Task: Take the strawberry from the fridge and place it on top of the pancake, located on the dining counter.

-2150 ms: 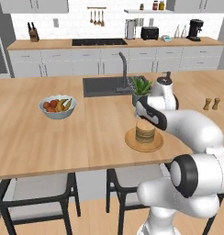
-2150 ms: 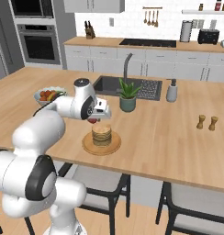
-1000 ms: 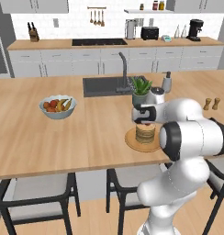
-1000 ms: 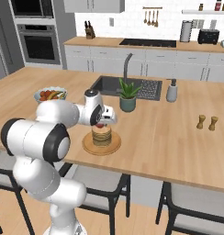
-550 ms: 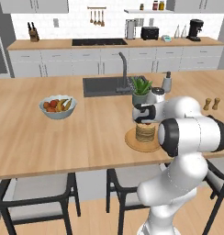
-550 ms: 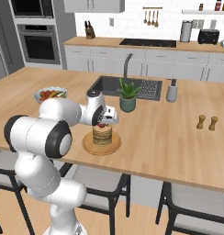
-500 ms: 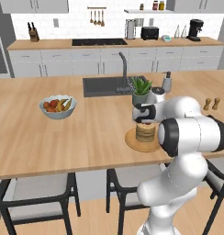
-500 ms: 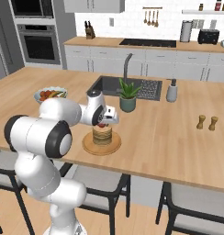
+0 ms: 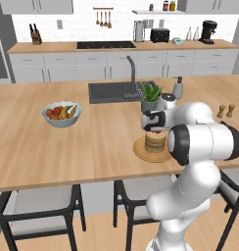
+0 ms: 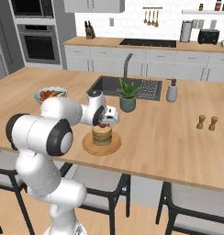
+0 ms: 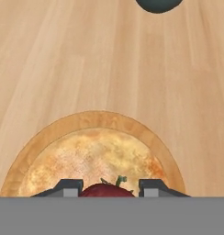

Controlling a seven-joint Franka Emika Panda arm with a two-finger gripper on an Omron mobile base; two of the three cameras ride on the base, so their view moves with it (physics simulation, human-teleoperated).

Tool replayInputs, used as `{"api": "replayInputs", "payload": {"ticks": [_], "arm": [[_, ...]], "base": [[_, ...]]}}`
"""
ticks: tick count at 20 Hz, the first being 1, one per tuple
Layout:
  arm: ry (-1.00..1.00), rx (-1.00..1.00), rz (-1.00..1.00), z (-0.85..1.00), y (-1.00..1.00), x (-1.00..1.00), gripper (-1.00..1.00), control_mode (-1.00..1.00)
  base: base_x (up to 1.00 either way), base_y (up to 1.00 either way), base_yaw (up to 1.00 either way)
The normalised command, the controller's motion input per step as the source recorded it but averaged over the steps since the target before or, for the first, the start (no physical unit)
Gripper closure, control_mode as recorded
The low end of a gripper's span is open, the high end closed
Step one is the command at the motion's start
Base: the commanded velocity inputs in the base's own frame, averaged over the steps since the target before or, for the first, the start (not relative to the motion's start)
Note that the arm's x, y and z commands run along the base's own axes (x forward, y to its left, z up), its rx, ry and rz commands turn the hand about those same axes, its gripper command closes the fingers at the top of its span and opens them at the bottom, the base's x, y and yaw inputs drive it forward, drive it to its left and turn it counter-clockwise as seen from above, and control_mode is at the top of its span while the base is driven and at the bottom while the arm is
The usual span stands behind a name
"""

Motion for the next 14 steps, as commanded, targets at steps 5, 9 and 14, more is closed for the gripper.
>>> {"api": "replayInputs", "payload": {"ticks": [5, 9, 14], "arm": [[0.01, 0.0, 0.0, -0.34, 0.0, 0.02, -1.0, -1.0], [-0.01, 0.0, 0.0, -0.17, 0.0, -0.22, -1.0, -1.0], [-0.01, 0.0, 0.0, 0.0, 0.0, -0.28, -1.0, -1.0]], "base": [[0.0, 0.0, 0.0], [0.0, 0.0, 0.0], [0.0, 0.0, 0.0]]}}
